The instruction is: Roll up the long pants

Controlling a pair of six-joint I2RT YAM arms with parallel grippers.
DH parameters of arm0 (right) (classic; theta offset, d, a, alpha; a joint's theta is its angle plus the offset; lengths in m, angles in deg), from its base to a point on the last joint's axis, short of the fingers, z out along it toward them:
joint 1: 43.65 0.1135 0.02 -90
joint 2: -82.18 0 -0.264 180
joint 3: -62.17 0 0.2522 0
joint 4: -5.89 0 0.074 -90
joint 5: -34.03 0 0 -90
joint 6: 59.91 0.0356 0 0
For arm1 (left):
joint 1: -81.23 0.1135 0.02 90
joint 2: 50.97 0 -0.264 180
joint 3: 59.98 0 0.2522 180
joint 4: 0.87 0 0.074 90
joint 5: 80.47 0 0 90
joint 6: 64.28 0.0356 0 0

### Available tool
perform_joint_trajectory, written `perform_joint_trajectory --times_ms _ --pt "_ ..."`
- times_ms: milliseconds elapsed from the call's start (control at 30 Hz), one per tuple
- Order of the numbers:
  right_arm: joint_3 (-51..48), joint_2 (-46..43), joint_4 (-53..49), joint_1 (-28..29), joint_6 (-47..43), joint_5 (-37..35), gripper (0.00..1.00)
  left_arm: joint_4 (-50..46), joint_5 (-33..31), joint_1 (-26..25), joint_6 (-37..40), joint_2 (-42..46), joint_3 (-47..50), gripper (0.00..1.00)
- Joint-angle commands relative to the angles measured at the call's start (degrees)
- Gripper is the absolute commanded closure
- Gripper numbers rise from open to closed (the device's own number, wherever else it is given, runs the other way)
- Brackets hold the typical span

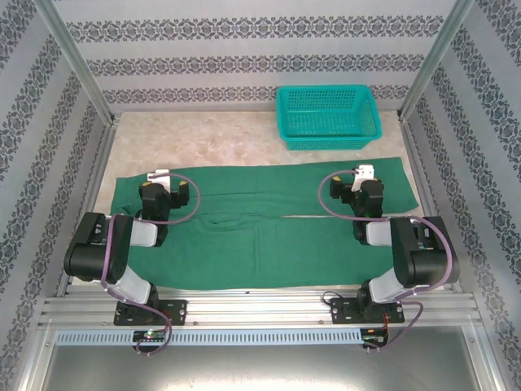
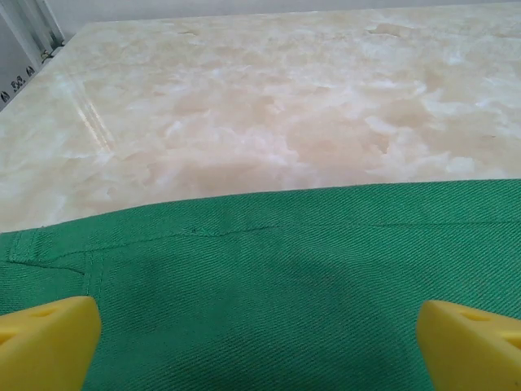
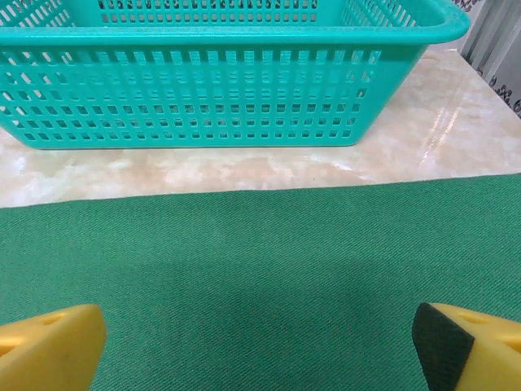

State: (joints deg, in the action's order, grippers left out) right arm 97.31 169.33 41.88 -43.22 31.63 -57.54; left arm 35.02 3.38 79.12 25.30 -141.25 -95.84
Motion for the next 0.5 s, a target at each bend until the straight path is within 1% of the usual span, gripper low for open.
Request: perform_joint_trajectory --times_ms 0,467 --pt "1.02 -0.93 0.43 0.13 -0.21 1.95 0.02 -0.52 0.69 0.9 -0.89 0.89 -0.82 0.0" --pt "1.01 -0.93 0.47 0.18 -0.14 1.67 0.02 -0.66 0.88 1.07 -0.97 0.85 -0.79 0.0"
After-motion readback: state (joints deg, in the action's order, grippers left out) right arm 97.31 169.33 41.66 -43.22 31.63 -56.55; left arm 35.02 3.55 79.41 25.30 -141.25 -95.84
